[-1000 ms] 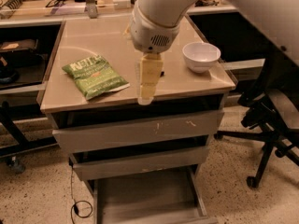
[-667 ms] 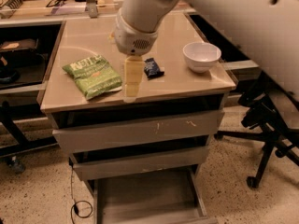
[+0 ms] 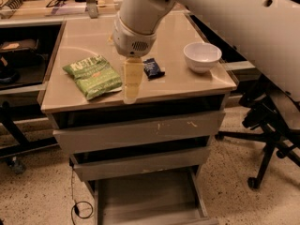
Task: Place green jalapeno chip bag into bottom drawer
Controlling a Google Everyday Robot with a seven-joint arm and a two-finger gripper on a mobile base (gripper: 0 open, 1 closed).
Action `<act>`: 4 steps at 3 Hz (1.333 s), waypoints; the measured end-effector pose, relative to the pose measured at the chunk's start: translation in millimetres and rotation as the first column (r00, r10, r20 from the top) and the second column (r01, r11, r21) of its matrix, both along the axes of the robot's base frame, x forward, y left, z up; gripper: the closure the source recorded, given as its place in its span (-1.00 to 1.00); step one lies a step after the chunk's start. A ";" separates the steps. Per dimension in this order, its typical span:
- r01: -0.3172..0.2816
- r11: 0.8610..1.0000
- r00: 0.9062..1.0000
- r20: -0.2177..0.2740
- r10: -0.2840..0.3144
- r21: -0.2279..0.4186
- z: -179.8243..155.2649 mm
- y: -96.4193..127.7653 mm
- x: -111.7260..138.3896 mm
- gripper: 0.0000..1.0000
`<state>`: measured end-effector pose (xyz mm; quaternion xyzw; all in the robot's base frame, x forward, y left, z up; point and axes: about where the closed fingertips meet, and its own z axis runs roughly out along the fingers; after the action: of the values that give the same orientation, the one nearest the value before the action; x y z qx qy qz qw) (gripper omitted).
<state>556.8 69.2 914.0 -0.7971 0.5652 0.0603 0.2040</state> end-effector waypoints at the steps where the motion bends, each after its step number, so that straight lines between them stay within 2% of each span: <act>1: 0.002 1.000 1.000 0.005 -0.002 -0.006 -11.2 4.5 21.5 -1.00; 2: 0.004 1.000 1.000 -0.002 -0.004 -0.020 -23.5 6.5 49.1 -1.00; 3: -0.007 0.999 1.000 -0.030 0.006 -0.045 -39.5 16.4 89.5 -1.00; 4: -0.007 0.999 1.000 -0.027 0.005 -0.040 -37.6 17.8 91.2 -1.00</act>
Offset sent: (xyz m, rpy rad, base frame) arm 0.0850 0.0067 -0.0350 -0.0335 0.0083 -0.0127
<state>648.0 87.0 876.4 -0.8019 0.5665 0.0601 0.1801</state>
